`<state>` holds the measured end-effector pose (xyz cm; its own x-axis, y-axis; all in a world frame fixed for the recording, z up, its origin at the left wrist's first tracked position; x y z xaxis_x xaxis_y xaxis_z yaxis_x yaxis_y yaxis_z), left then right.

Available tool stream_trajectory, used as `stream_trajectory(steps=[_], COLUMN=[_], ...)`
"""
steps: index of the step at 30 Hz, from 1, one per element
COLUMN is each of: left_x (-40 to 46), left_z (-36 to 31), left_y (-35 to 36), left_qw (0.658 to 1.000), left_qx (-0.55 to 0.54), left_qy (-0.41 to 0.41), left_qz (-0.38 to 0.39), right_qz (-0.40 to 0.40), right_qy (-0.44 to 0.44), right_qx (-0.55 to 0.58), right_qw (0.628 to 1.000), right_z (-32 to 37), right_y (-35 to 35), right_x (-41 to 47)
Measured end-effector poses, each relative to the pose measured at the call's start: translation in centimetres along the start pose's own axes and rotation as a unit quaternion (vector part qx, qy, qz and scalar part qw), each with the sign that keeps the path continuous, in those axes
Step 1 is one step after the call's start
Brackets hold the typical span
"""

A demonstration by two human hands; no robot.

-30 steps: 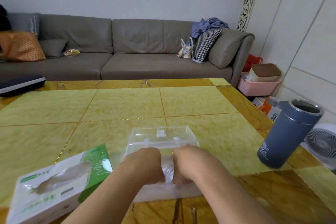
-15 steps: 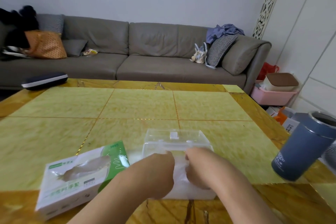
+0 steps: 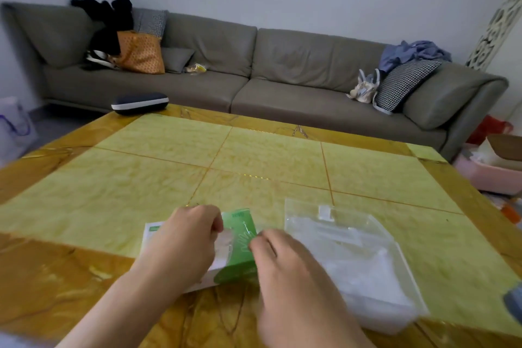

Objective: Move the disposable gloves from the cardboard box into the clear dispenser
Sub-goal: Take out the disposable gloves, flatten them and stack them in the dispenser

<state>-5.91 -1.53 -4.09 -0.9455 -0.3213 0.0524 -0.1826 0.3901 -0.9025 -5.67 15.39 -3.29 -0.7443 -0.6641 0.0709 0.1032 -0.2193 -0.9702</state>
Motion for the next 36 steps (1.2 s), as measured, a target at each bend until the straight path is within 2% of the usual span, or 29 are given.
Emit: stream_trajectory(steps=[2,8,12,20,22,24,28,32,36], left_x=[0.5,1.1,1.1,1.0,1.1,1.1,1.1,0.7,0.7], left_z=[1.6,2.4,2.2,1.9,2.0,2.2,3.1,2.3,2.0], left_y=[0.0,-0.1,-0.2,-2.1,-2.3,-2.2,-2.9,-1.5,-1.9], left_qw=[0.998,0.996,0.995,0.996,0.994,0.995,0.995,0.998,0.998], left_qx=[0.052,0.078,0.084,-0.082,-0.105,-0.102,-0.060,-0.037,-0.038], left_qy=[-0.018,-0.030,-0.052,0.009,0.003,-0.017,-0.059,-0.044,-0.044], left_qz=[0.015,-0.012,-0.031,-0.017,-0.009,-0.007,-0.060,0.017,-0.028], right_qz=[0.036,-0.016,-0.020,-0.044,-0.061,-0.059,-0.066,-0.058,-0.041], right_qy=[-0.024,-0.028,-0.016,-0.041,-0.050,-0.048,-0.037,-0.041,-0.042], right_qx=[-0.015,-0.115,-0.124,-0.116,-0.116,-0.106,-0.080,-0.124,-0.116], right_qw=[0.999,0.993,0.992,0.991,0.990,0.991,0.994,0.990,0.992], right_z=[1.4,2.1,1.9,1.6,1.4,1.3,1.1,1.7,1.8], right_y=[3.5,7.4,8.0,8.2,8.4,8.3,7.6,8.4,8.2], right_x=[0.9,1.9,1.9,1.3,1.4,1.6,1.6,1.4,1.5])
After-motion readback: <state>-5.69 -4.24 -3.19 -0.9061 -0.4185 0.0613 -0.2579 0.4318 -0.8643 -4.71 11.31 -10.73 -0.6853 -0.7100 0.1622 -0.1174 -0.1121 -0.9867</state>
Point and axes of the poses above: each hand's wrist, its own x-axis towards the middle knuckle, its own y-axis out of the palm, z = x × y, the point moved 7 cm from there along x, towards the middle knuckle, and after that the axes turned 3 degrees about z, right-handed, at the moved point
